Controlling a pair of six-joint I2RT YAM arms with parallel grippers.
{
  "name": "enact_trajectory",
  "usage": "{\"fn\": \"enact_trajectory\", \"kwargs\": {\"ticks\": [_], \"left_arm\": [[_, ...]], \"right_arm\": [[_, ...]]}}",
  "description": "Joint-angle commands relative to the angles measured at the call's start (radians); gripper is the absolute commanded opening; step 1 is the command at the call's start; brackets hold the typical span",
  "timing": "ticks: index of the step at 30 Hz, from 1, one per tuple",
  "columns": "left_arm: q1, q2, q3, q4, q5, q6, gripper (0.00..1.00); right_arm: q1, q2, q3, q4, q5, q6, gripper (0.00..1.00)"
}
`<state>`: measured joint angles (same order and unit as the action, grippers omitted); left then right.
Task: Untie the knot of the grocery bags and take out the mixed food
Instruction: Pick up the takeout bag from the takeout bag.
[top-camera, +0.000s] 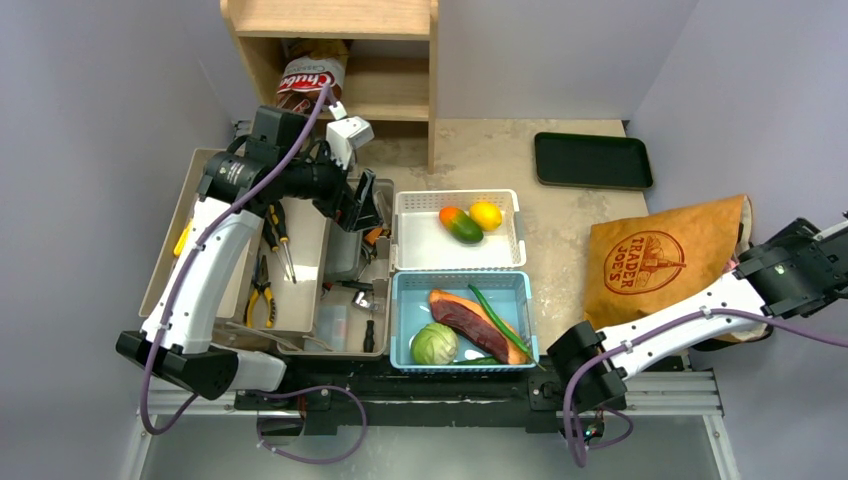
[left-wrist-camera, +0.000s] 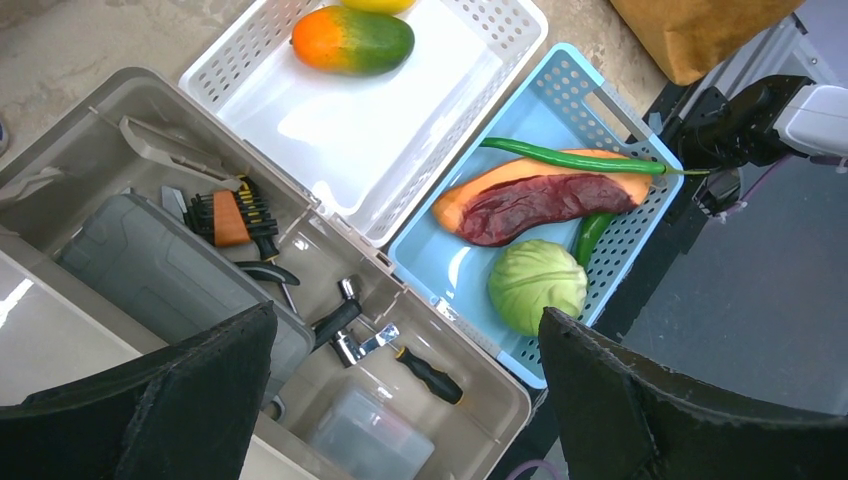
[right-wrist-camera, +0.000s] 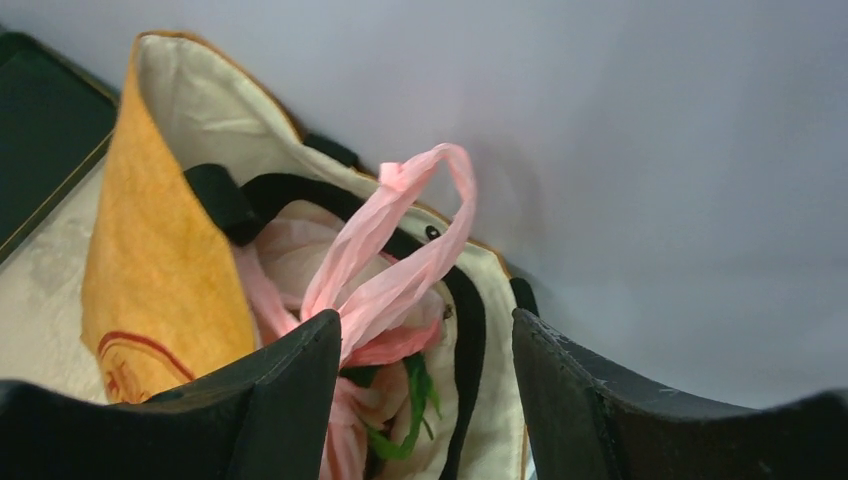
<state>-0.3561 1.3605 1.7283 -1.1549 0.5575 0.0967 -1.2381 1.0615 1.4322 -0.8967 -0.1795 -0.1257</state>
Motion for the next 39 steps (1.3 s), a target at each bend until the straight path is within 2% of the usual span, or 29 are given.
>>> {"fn": "enact_trajectory", "kwargs": {"ticks": [1, 14, 20, 28, 31, 39], "left_arm": [[-0.007, 0.008, 0.027, 0.024, 0.039, -0.008, 1.00], [-0.006, 0.038, 0.047, 0.020, 0.041, 0.006, 1.00], [-0.006, 0.057, 0.066, 0.016, 0.050, 0.005, 1.00], [-0.007, 0.068, 0.076, 0.009, 0.048, 0.012, 1.00], [-0.006, 0.068, 0.078, 0.003, 0.045, 0.017, 1.00], [-0.007, 0.070, 0.070, 0.010, 0.041, 0.014, 1.00]], "right_arm": [[-0.003, 0.025, 0.026, 0.085, 0.103, 0.054, 0.60], [-0.004, 0.064, -0.075, 0.189, 0.148, 0.092, 0.57], [-0.003, 0.055, -0.146, 0.252, 0.177, 0.098, 0.60], [-0.003, 0.071, -0.202, 0.315, 0.144, 0.159, 0.65], [-0.003, 0.081, -0.164, 0.278, 0.102, 0.198, 0.72], [-0.002, 0.151, 0.034, -0.025, 0.136, 0.347, 0.63]]}}
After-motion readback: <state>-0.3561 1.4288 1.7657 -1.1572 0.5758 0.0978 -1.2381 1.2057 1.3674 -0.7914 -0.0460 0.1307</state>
